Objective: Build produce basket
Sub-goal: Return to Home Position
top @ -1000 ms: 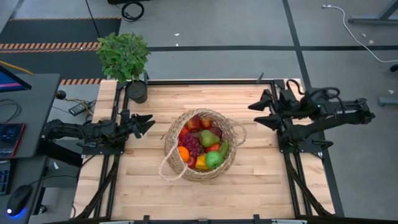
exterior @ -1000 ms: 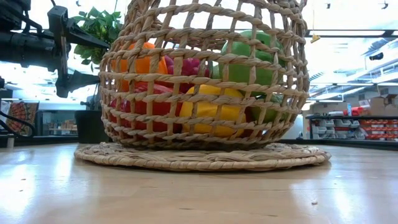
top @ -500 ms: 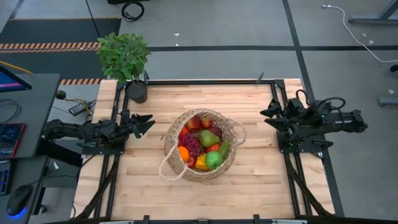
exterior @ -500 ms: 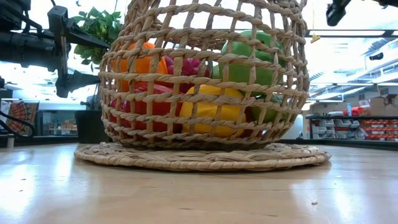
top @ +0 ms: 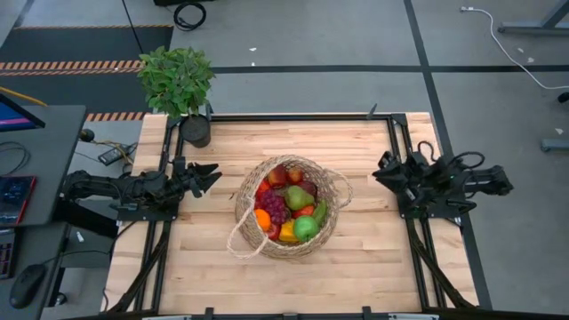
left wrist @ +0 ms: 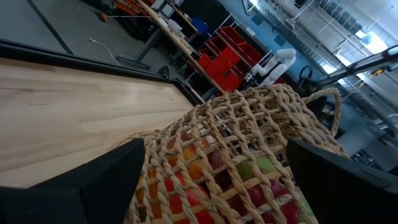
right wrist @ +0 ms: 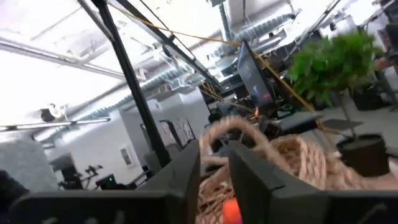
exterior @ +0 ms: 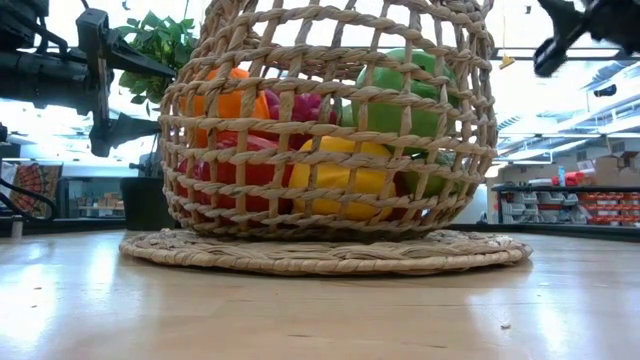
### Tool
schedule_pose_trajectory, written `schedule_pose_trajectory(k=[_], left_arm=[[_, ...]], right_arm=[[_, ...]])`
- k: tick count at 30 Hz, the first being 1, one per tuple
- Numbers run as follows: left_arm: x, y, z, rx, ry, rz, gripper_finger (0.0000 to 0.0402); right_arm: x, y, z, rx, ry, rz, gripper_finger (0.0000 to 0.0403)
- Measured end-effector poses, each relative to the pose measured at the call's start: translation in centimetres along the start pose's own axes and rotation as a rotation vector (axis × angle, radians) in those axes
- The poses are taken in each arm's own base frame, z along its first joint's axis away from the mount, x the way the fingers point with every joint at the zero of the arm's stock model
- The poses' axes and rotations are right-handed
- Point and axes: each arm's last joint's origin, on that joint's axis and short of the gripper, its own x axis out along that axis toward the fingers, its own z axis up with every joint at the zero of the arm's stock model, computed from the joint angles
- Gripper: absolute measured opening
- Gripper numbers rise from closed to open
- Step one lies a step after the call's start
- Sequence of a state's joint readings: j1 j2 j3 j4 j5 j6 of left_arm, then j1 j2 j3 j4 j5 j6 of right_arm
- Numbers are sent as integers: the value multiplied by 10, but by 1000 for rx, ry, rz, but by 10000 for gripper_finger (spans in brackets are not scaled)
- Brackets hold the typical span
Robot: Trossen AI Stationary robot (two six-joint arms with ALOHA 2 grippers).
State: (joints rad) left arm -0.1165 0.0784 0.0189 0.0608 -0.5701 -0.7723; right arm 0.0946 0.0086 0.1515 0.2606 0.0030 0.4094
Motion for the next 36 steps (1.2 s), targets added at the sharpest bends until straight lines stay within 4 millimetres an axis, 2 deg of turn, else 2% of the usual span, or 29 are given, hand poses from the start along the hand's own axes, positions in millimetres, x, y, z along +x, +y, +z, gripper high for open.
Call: schedule_pose_trajectory(k=[5,7,12,36], left_arm=[[0,0,0,-6,-8,-6,398],[0,0,0,-6,-6,-6,398],[0,0,0,-7,-8,-7,398],[0,-1,1,-8,-9,-8,398]], right_arm=[[-4,-14,-32,97,-9,11,54],[-3,-19,-39,137,50,-87,39],[-6,-29,-49,166,67,-315,17],[-6,-30,-50,156,67,-330,20]])
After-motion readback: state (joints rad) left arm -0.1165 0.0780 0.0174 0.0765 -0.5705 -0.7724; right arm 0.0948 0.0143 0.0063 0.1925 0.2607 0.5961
